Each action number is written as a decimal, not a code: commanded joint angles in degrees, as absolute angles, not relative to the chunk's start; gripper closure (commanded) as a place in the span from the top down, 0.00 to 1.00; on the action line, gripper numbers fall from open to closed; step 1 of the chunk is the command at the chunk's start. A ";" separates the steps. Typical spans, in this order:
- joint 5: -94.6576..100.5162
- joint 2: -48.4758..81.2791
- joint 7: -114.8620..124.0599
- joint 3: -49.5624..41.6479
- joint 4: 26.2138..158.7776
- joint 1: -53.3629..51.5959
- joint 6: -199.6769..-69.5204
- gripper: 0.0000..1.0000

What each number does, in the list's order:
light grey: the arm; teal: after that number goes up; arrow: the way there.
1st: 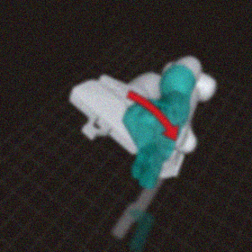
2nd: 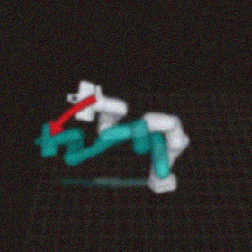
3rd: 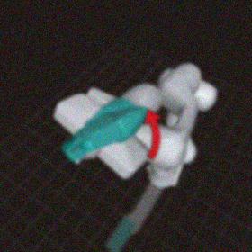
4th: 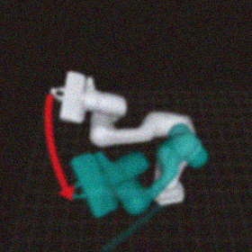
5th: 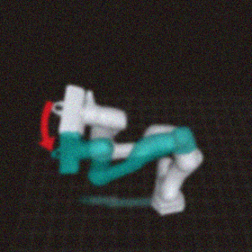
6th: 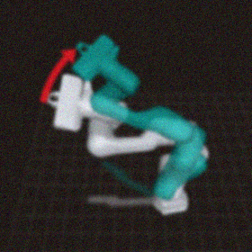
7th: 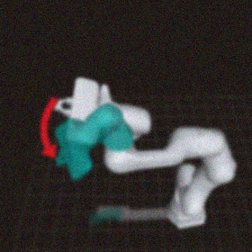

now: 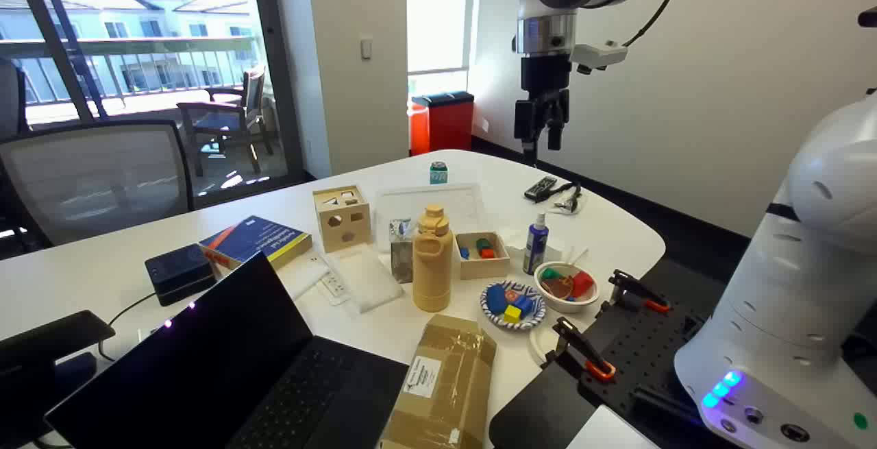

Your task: Remove the green block from the wooden box and put it in the clear white bowl

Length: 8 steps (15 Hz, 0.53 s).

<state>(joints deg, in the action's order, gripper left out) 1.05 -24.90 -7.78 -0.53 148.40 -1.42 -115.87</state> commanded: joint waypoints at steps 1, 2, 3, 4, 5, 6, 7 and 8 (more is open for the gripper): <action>1.10 -24.90 -7.72 -0.63 148.34 -1.53 -115.78 1.00; 1.10 -24.89 -7.72 -0.63 148.34 -1.53 -115.78 1.00; 1.10 -24.90 -7.72 -0.63 148.34 -1.53 -115.78 1.00; 1.10 -24.90 -7.72 -0.63 148.34 -1.53 -115.78 1.00; 1.10 -24.89 -7.72 -0.63 148.34 -1.53 -115.78 1.00; 0.20 -21.81 -8.31 -1.92 146.87 -0.91 -117.49 1.00; -0.04 -18.10 -8.96 -2.52 145.14 -0.70 -119.34 1.00; -0.45 -12.74 -9.02 -2.92 143.04 -0.72 -122.41 1.00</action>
